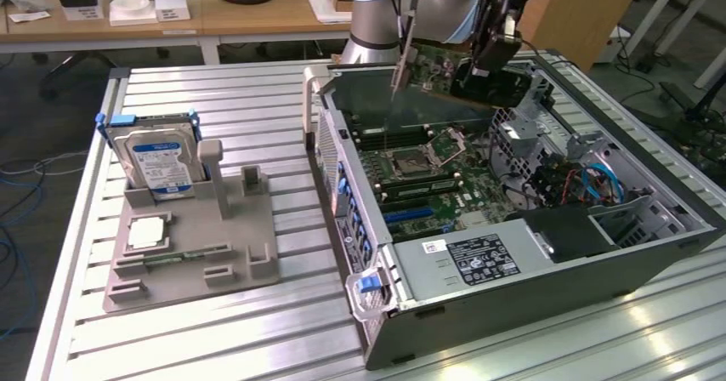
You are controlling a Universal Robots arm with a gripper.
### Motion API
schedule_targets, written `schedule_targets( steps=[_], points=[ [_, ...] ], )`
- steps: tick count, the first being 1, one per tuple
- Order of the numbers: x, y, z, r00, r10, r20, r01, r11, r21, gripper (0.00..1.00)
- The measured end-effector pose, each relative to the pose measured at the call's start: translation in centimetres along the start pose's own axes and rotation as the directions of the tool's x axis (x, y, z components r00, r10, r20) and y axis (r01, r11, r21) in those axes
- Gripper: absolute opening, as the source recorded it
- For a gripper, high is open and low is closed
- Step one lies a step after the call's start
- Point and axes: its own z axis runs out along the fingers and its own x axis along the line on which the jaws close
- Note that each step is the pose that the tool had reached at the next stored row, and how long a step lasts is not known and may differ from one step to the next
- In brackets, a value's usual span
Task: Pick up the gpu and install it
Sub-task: 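Insert the gpu into the slot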
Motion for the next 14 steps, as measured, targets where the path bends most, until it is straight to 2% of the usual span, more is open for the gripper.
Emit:
schedule_targets(
  steps=[1, 2, 4, 8, 12, 14],
  points=[
    [0.00, -0.01, 0.08, 0.9982, -0.061, 0.0031, 0.061, 0.9981, 0.0069, 0.28],
    [0.00, -0.01, 0.13, 0.9962, -0.087, 0.0077, 0.086, 0.9961, 0.0173, 0.28],
    [0.01, -0.01, 0.18, 0.9941, -0.108, 0.0107, 0.107, 0.9939, 0.0253, 0.28],
    [0.01, -0.01, 0.34, 0.9843, -0.177, 0.0091, 0.176, 0.9841, 0.0240, 0.28],
    [0.01, -0.02, 0.53, 0.9698, -0.244, 0.0071, 0.244, 0.9696, 0.0228, 0.28],
    [0.02, -0.03, 0.57, 0.9637, -0.267, 0.0115, 0.266, 0.9635, 0.0265, 0.28]
  ],
)
